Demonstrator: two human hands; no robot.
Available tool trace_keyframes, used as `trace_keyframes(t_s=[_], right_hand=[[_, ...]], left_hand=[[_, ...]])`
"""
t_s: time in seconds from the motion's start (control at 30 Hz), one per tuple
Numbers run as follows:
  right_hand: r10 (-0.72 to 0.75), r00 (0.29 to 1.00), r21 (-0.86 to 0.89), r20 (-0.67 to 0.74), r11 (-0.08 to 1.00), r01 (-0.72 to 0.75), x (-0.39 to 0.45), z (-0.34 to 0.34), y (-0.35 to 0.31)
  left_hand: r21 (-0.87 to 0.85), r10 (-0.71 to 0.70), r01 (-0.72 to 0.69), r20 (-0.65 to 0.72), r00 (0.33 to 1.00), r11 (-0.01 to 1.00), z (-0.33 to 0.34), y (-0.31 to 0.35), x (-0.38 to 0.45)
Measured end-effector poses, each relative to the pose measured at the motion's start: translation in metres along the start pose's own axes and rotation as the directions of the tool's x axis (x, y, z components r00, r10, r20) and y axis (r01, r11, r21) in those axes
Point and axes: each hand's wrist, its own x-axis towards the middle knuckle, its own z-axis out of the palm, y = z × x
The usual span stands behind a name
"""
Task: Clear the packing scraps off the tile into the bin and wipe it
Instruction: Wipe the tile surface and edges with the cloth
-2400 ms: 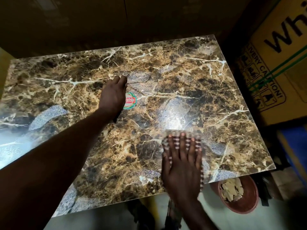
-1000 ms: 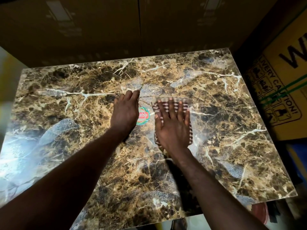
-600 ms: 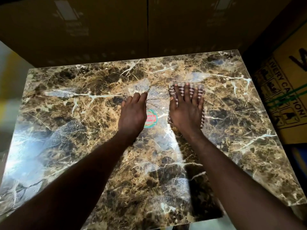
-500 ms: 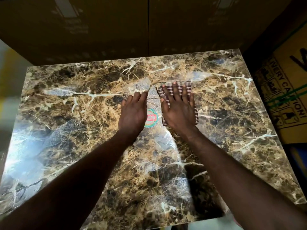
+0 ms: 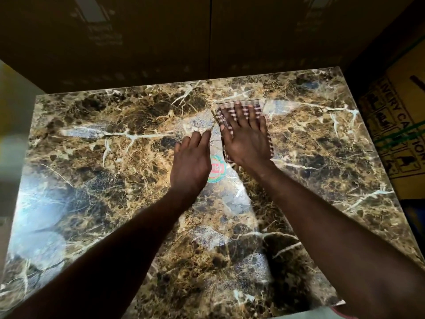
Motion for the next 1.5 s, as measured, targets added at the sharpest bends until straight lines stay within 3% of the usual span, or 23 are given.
trace_keyframes(t_s=[0.07, 0.23, 0.4, 0.5, 0.63, 0.73, 0.87, 1.0, 1.07, 1.17, 1.3, 1.37, 1.5], right_hand=[[0.016, 1.0, 0.003, -0.022, 1.0, -0.016, 0.012, -0.004, 0.012], [0.255, 0.964, 0.035, -0.079, 0.967, -0.253, 0.048, -0.014, 0.038], [0.056, 0.997, 0.019, -0.062, 0.998, -0.054, 0.046, -0.003, -0.013], [-0.011, 1.0, 0.016, -0.023, 1.0, 0.011, 0.058, -0.005, -0.005], [0.171, 0.983, 0.028, -0.069, 0.985, -0.169, 0.086, -0.018, 0.032], [0.259, 0.964, 0.029, -0.068, 0.966, -0.257, 0.103, -0.018, 0.019], [0.136, 0.989, 0.012, -0.056, 0.991, -0.136, 0.105, -0.006, -0.042], [-0.1, 0.995, 0.001, -0.007, 0.995, 0.1, 0.099, 0.011, -0.103], [-0.146, 0.989, 0.004, 0.017, 0.989, 0.146, 0.101, 0.015, -0.109], [-0.118, 0.993, 0.019, -0.024, 0.993, 0.118, 0.098, 0.013, -0.094], [0.131, 0.987, 0.05, -0.097, 0.991, -0.127, 0.09, 0.005, -0.051], [0.178, 0.979, 0.043, -0.095, 0.984, -0.175, 0.08, 0.006, -0.049], [0.01, 1.0, 0.027, 0.006, 1.0, -0.011, 0.052, 0.017, -0.088]], left_hand=[[0.009, -0.002, 0.002, 0.003, 1.0, 1.0, 0.0, 0.0, 0.0], [0.029, 0.003, -0.003, 0.002, 1.0, 1.0, 0.0, 0.0, 0.0], [0.014, 0.017, -0.017, 0.007, 1.0, 1.0, 0.0, -0.001, 0.0], [-0.011, 0.013, -0.013, 0.015, 1.0, 1.0, -0.002, -0.001, 0.001], [-0.014, 0.017, -0.017, 0.002, 1.0, 1.0, -0.005, -0.001, 0.001], [-0.031, 0.009, -0.009, 0.006, 1.0, 0.999, -0.005, -0.002, 0.003], [-0.154, -0.022, 0.027, 0.029, 0.999, 0.988, -0.002, -0.002, 0.001], [-0.482, -0.241, 0.192, -0.043, 0.97, 0.855, -0.002, -0.011, -0.001], [-0.515, -0.268, 0.191, -0.079, 0.96, 0.836, -0.005, -0.01, -0.003], [-0.558, -0.278, 0.187, -0.083, 0.957, 0.809, -0.009, -0.01, -0.003], [-0.59, -0.311, 0.222, -0.051, 0.949, 0.776, -0.014, -0.009, -0.003], [-0.593, -0.33, 0.238, -0.049, 0.943, 0.77, -0.013, -0.011, -0.002], [-0.629, -0.38, 0.277, -0.031, 0.924, 0.726, -0.018, -0.009, -0.004]])
